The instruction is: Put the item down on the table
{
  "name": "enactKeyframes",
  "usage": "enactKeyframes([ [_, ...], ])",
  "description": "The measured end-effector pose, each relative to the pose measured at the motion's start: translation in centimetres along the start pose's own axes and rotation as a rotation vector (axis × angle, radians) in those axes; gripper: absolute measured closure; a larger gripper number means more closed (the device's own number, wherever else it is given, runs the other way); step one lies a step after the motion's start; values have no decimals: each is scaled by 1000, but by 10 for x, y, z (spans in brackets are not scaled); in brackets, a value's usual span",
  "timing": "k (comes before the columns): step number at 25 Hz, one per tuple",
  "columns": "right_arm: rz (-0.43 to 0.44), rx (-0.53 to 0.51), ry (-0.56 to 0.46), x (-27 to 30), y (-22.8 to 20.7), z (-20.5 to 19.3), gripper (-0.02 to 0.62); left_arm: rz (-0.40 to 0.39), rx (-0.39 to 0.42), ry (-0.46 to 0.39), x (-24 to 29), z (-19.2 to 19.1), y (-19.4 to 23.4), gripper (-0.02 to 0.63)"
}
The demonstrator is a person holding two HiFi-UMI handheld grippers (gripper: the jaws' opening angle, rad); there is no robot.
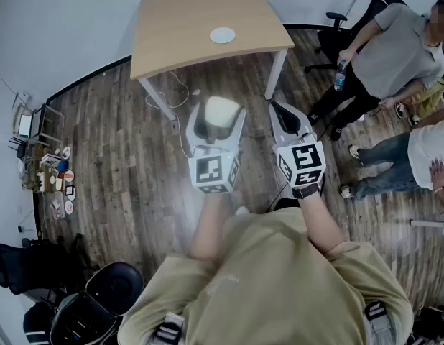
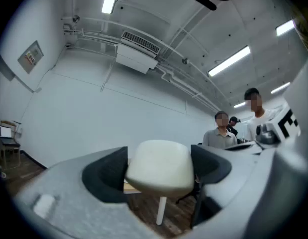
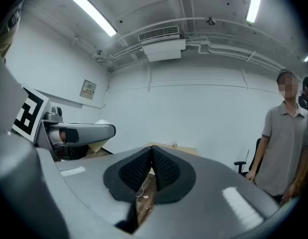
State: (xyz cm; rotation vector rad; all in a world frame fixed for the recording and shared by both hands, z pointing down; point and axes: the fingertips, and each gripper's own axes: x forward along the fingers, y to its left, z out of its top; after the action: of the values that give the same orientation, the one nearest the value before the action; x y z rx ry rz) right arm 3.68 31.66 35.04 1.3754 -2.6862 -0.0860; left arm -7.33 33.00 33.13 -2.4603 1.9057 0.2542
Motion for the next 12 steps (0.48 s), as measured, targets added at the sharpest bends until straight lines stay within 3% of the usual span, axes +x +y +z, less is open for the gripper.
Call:
enactKeyframes([
  [4, -39, 9, -14, 11, -2, 6, 592, 8, -25, 8, 3, -1, 14, 209],
  [8, -94, 81, 0, 30, -23, -4, 592, 18, -36, 3, 14, -3, 19, 209],
  [12, -44, 146, 16, 55, -41, -24, 592, 42, -32, 9, 38, -15, 18, 209],
])
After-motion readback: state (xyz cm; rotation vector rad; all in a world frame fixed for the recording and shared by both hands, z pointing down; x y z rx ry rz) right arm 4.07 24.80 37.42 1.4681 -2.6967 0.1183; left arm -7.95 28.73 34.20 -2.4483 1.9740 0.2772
